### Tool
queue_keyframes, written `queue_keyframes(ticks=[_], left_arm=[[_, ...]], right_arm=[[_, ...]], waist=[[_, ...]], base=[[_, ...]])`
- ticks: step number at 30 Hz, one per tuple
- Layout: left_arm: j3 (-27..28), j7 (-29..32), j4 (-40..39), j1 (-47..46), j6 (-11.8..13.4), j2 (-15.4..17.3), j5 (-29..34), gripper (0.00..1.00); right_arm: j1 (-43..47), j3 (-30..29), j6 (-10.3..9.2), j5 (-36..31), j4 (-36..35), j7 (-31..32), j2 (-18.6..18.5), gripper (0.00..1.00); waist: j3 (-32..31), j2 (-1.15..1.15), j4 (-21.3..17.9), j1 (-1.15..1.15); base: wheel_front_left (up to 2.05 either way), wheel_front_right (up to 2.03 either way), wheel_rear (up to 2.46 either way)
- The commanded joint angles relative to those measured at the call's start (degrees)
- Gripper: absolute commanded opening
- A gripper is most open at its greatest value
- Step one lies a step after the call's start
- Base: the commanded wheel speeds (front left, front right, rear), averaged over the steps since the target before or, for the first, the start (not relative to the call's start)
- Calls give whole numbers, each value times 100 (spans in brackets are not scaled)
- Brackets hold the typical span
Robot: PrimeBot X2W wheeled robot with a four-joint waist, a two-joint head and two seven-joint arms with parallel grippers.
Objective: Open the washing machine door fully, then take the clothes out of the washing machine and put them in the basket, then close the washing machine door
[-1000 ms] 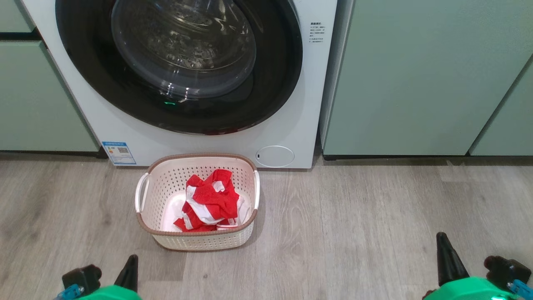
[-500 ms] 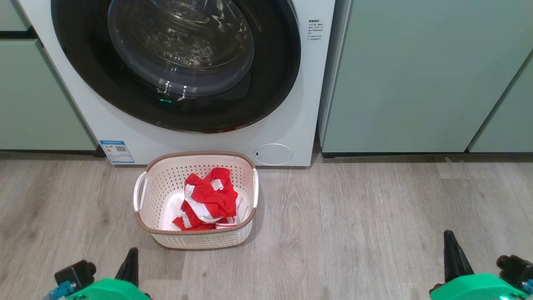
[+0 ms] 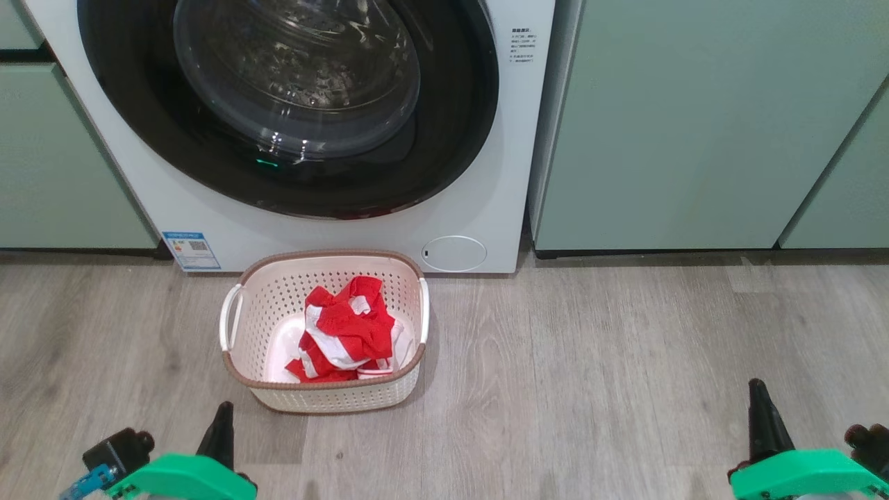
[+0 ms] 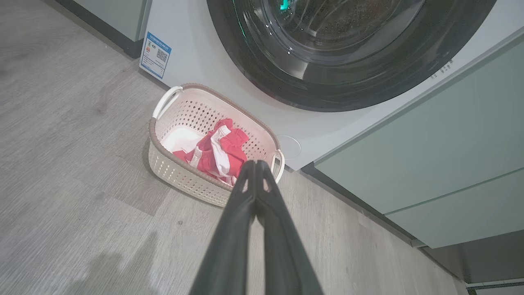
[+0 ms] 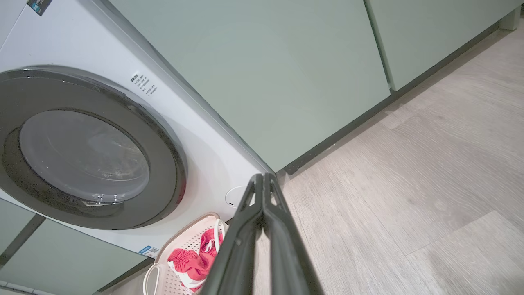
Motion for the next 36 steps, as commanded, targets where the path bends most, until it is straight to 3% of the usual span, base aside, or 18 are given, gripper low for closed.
queue_keyframes(ticks=[1, 36], left_arm=[[154, 45, -230, -323, 2, 33, -146, 0], [468, 629, -916, -366, 3, -206, -2017, 0]], right_arm=[[-317, -15, -2, 165, -224, 43, -8, 0], [-486, -232, -3, 2251, -471, 635, 25, 0]], waist=[[5, 0, -3, 0], [127, 0, -85, 0]], base=[[0, 0, 0], [0, 0, 0]])
